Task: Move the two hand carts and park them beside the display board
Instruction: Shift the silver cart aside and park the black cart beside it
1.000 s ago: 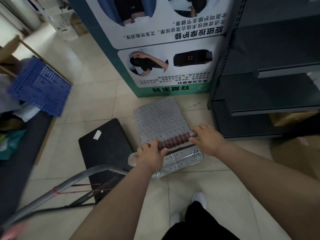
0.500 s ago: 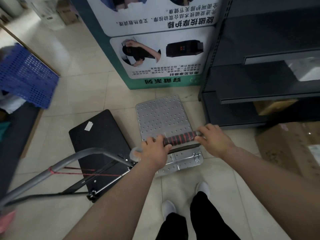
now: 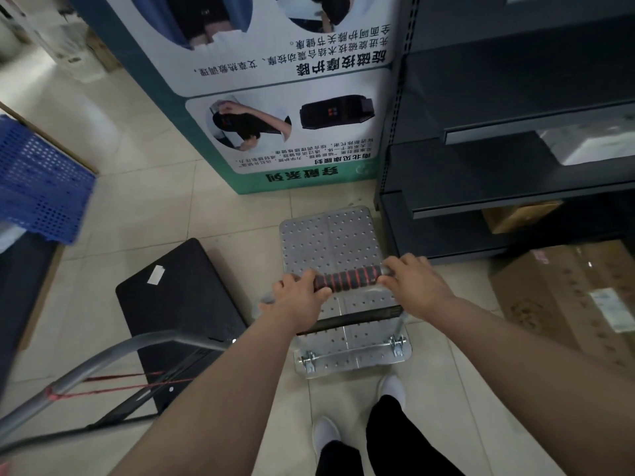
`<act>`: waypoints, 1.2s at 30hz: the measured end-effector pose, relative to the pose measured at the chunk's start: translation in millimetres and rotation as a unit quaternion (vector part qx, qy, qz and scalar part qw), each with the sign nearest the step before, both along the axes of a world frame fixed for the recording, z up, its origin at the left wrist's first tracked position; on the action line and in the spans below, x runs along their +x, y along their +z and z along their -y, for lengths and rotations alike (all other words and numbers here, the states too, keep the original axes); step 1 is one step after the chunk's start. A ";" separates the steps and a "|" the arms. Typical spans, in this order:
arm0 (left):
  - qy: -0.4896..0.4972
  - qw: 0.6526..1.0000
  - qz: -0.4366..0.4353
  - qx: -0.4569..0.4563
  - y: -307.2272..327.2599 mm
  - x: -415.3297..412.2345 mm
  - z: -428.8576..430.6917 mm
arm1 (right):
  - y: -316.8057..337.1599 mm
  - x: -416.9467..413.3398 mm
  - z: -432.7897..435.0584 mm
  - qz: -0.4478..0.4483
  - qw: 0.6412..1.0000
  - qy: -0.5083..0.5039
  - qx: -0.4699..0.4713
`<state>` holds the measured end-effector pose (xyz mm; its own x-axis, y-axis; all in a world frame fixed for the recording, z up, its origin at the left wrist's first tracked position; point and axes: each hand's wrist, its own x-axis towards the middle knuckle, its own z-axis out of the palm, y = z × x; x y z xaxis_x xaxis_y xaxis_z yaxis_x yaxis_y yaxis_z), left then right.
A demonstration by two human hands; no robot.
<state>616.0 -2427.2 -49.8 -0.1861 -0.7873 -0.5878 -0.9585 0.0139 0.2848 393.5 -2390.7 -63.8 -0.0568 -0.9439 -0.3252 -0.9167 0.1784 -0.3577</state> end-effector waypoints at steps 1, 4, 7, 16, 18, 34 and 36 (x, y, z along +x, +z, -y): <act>0.001 1.000 -0.001 -0.001 -1.1 -4.4 2.4 | -0.6 -5.4 2.8 0.000 1.000 0.000 -0.003; 0.014 1.000 -0.002 -0.015 -1.6 -18.7 12.4 | 0.9 -19.0 17.8 0.003 1.000 0.004 -0.005; 0.023 0.999 -0.006 -0.021 -0.7 -34.0 25.8 | 5.0 -33.4 39.2 -0.005 1.000 0.019 0.013; 0.044 0.998 -0.006 -0.037 4.2 -61.0 64.2 | 7.4 -59.5 86.7 -0.013 0.999 0.043 0.004; 0.041 0.998 -0.009 -0.040 4.6 -62.9 72.4 | 8.0 -62.4 94.7 -0.013 0.999 0.044 0.007; -0.002 0.998 -0.036 -0.051 -2.1 -52.9 136.6 | 4.4 -55.8 136.7 -0.022 1.000 0.007 0.019; -0.005 0.998 -0.037 -0.060 -2.0 -50.6 144.1 | 3.4 -53.4 140.8 -0.017 1.000 -0.002 0.011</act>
<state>565.4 -2571.3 -51.8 -0.2340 -0.8490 -0.4737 -0.9348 0.0625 0.3497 340.1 -2531.5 -60.4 -0.0727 -0.9360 -0.3444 -0.9273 0.1905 -0.3221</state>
